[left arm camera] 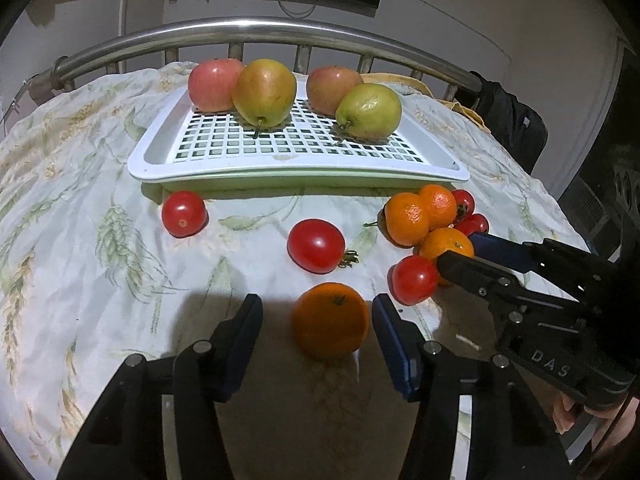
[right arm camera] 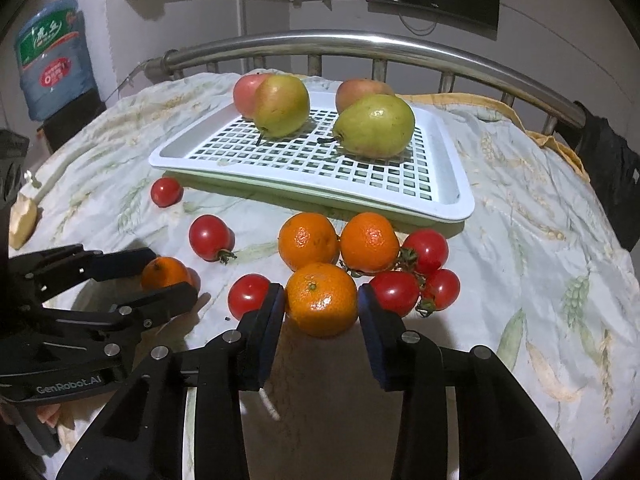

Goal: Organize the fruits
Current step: 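Close the right gripper on a mandarin while the left gripper grasps another mandarin, then carry both held mandarins over the white grid tray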

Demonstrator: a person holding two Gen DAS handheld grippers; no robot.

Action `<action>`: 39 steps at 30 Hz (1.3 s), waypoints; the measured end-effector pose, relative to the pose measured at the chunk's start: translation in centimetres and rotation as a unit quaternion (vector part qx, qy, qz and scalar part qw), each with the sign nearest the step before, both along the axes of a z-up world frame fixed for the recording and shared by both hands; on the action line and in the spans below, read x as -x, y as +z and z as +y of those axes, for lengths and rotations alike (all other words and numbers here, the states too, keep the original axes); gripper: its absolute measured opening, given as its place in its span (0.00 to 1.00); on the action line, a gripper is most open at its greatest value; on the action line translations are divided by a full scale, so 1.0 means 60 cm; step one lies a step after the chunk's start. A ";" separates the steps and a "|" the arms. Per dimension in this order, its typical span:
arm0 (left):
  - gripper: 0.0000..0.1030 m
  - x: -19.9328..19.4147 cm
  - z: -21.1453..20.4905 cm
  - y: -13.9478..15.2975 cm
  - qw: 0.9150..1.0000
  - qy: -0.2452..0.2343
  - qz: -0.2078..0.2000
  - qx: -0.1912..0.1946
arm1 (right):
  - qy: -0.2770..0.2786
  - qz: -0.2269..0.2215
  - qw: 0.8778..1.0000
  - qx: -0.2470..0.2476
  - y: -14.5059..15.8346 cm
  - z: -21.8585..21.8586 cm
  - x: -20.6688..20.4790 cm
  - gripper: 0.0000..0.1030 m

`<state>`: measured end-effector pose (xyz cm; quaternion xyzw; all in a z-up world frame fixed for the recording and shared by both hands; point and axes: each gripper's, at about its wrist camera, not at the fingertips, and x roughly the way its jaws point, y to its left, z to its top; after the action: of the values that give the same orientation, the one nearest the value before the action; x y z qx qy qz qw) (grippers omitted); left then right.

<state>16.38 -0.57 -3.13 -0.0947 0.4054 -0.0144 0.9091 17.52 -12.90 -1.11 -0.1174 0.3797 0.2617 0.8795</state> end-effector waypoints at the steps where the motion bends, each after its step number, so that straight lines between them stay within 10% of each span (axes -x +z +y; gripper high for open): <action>1: 0.58 0.000 0.000 -0.001 1.000 0.000 0.000 0.001 | 0.000 0.003 1.000 -0.005 -0.001 -0.003 -0.002 0.36; 15: 0.39 0.000 0.000 -0.005 1.000 -0.010 0.003 0.009 | 0.003 -0.003 1.000 -0.013 -0.004 -0.003 0.007 0.36; 39: 0.38 0.039 0.012 0.059 0.998 -0.017 -0.057 0.031 | 0.003 0.007 0.994 -0.111 0.041 -0.054 0.026 0.36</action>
<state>14.06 0.12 0.42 -0.1148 0.3537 -0.0478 0.9270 15.94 -16.14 1.34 -0.0183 0.3539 0.3061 0.8836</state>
